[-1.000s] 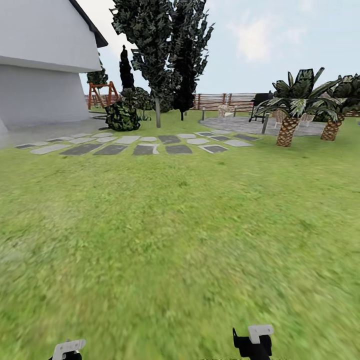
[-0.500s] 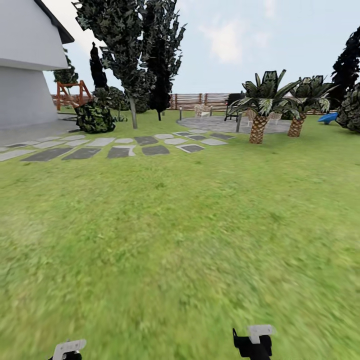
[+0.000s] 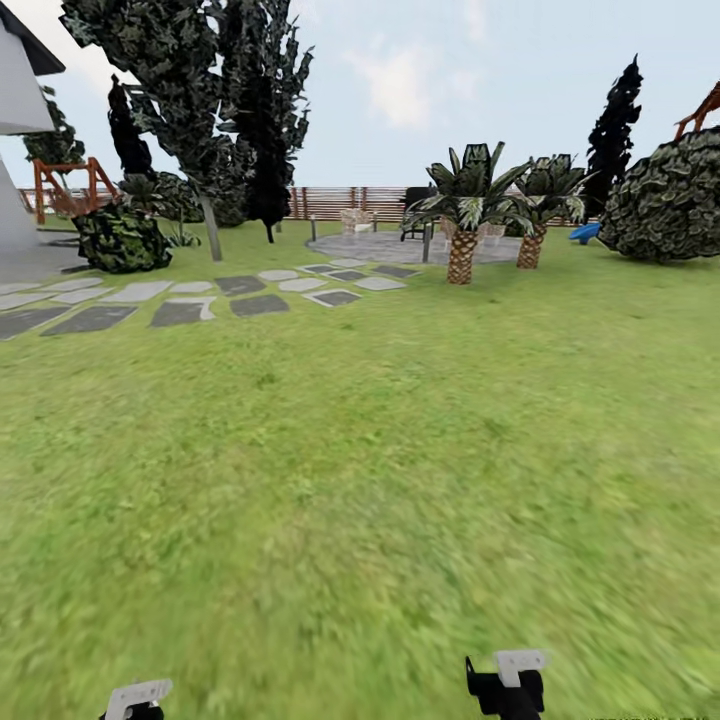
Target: In the garden, pick up the pesticide atomizer on the floor and spray pesticide onto both trees until each tree trunk is fully covered.
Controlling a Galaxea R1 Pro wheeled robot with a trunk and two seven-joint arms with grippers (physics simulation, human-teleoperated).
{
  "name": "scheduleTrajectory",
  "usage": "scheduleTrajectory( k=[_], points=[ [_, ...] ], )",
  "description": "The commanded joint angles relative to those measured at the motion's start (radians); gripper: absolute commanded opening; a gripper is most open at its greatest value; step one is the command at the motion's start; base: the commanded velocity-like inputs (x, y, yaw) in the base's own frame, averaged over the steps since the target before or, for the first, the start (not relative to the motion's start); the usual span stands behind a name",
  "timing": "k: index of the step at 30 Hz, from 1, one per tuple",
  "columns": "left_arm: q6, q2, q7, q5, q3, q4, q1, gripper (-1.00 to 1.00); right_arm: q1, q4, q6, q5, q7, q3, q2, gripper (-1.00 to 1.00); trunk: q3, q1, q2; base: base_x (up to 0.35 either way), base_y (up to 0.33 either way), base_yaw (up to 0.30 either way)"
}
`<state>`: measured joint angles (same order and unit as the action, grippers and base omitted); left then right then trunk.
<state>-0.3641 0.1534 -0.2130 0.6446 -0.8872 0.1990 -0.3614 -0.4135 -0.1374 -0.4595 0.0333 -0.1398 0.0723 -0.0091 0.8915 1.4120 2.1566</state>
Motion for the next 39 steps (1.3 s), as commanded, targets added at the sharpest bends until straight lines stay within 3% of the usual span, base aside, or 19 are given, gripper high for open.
scheduleTrajectory(
  k=[1,39],
  points=[
    [-0.003,0.0,-0.006,0.004,-0.009,0.0,-0.001,-1.0,-0.001,0.001,-0.001,0.004,-0.009,0.007,0.0,1.0,0.001,0.0,0.0,0.178,-0.239,-0.267],
    [-0.003,0.0,-0.006,0.004,-0.009,0.0,-0.001,-1.0,-0.001,0.001,-0.001,0.004,-0.009,0.007,0.0,1.0,0.001,0.0,0.0,0.178,-0.239,-0.269]
  ],
)
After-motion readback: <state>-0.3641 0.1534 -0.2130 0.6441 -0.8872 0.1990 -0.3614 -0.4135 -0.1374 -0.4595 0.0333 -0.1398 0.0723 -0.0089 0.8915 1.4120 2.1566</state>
